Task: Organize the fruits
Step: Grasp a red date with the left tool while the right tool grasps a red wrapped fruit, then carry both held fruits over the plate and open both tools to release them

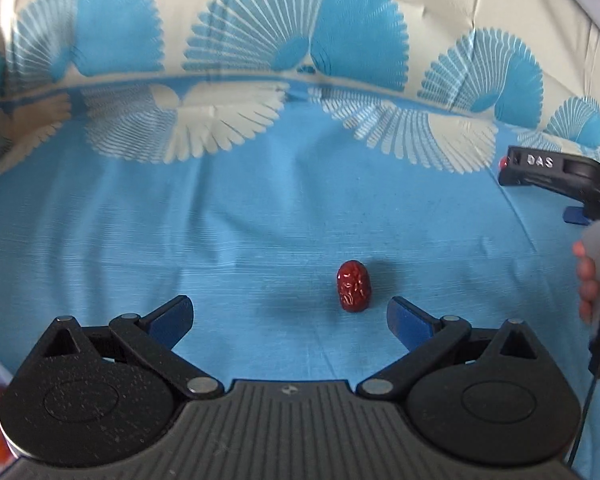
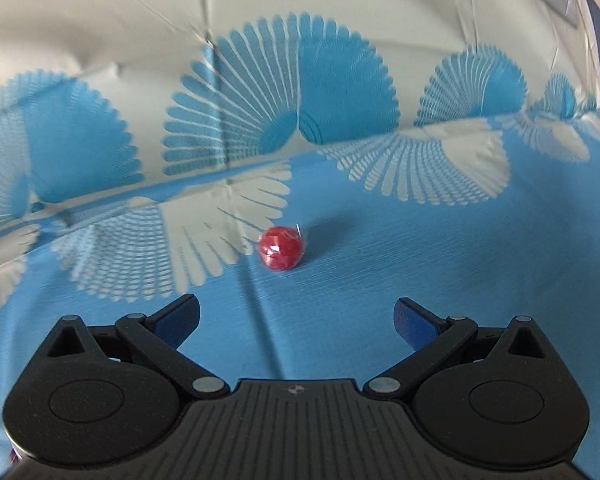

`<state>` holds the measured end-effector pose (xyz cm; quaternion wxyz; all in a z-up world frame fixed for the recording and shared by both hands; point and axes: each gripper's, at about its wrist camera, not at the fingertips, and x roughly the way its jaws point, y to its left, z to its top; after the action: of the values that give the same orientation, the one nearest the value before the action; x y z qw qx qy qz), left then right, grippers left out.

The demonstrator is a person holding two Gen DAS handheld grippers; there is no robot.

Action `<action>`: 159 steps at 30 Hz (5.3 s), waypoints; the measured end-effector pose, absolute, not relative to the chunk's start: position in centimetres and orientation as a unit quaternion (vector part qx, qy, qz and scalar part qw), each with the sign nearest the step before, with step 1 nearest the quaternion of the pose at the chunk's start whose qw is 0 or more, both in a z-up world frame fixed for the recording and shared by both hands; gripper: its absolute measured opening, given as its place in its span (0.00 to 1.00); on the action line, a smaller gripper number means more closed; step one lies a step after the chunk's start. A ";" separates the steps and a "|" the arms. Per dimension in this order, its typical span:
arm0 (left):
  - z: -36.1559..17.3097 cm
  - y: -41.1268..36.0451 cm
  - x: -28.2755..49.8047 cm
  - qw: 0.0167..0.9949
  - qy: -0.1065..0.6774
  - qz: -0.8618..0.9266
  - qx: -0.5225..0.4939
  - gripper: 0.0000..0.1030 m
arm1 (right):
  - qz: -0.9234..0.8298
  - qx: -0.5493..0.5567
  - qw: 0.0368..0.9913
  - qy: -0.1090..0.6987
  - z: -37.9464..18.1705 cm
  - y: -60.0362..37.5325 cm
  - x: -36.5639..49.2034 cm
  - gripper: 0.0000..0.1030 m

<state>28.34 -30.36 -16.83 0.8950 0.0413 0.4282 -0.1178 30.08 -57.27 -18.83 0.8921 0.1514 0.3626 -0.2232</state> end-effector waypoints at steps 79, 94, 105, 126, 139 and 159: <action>9.1 5.0 -13.6 0.956 0.274 -0.101 0.036 0.21 | 0.096 0.042 0.952 0.289 7.9 -12.6 -16.7 0.31; 7.6 3.9 -8.2 0.940 0.321 -0.111 0.038 0.21 | 0.087 0.058 0.941 0.321 5.7 -13.3 -13.3 0.31; 6.1 1.1 -1.6 0.931 0.344 -0.105 0.063 0.21 | 0.082 0.061 0.938 0.332 3.4 -14.3 -7.4 0.31; -4.4 -2.8 12.1 0.895 0.425 -0.098 0.093 0.21 | 0.051 0.048 0.918 0.390 -5.6 -15.8 6.0 0.31; -9.6 -2.9 16.4 0.880 0.454 -0.092 0.108 0.27 | 0.045 0.023 0.909 0.414 -9.6 -15.4 10.4 0.32; -2.3 -0.1 6.3 0.900 0.423 -0.064 0.086 1.00 | 0.047 -0.009 0.920 0.388 -4.0 -15.5 0.9 0.99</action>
<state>6.27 -0.07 -2.32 0.8997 0.0858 0.4232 -0.0645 0.93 -15.49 -4.05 0.9205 -0.0086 0.3879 0.0466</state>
